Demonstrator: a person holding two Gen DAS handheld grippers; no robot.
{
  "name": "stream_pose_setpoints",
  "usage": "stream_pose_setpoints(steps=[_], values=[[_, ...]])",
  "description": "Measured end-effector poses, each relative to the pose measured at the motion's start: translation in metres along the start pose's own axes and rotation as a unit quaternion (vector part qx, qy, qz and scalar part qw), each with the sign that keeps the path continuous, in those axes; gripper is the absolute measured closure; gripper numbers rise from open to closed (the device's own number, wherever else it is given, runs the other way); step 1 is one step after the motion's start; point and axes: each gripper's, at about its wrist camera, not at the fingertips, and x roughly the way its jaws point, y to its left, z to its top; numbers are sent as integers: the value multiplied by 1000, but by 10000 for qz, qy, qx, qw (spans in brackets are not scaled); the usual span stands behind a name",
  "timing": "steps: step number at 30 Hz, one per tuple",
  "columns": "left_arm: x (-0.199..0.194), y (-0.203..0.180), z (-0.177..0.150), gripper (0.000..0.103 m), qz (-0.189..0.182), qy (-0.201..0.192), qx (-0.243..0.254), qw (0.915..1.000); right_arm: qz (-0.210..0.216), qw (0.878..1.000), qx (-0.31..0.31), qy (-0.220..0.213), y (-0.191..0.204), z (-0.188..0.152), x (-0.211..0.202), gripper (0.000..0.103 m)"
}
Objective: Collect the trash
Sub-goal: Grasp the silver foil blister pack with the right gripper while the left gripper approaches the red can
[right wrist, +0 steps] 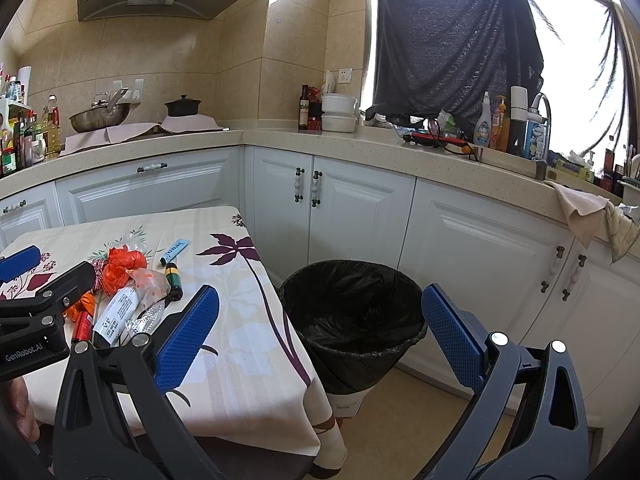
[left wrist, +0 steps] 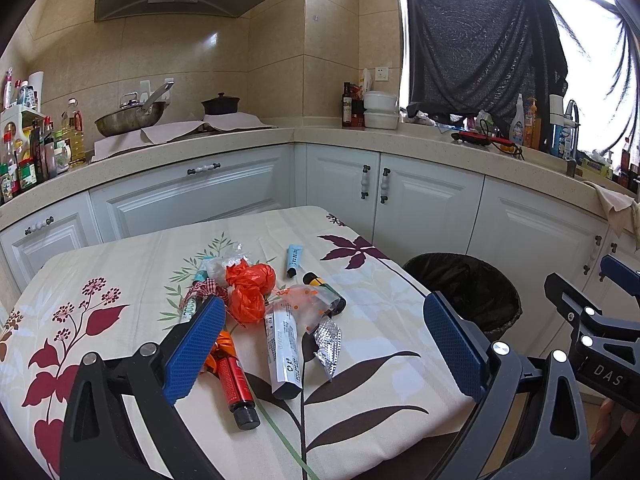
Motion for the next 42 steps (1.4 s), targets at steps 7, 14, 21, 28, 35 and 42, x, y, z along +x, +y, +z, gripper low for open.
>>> stream_pose_setpoints(steps=[7, 14, 21, 28, 35, 42], values=[[0, 0, 0, 6, -1, 11, 3, 10000, 6, 10000, 2, 5, 0, -1, 1, 4], [1, 0, 0, 6, 1, 18, 7, 10000, 2, 10000, -1, 12, 1, -1, 2, 4], [5, 3, -5, 6, 48, 77, -1, 10000, 20, 10000, -13, 67, 5, -8, 10, 4], [7, 18, -15, 6, 284, 172, 57, 9994, 203, 9994, -161, 208, 23, -14, 24, 4], [14, 56, -29, 6, 649, 488, -241, 9964, 631, 9965, -422, 358, 59, -17, 41, 4], [24, 90, -41, 6, 949, 844, -588, 9901, 1314, 9873, -651, 614, 101, -24, 64, 4]])
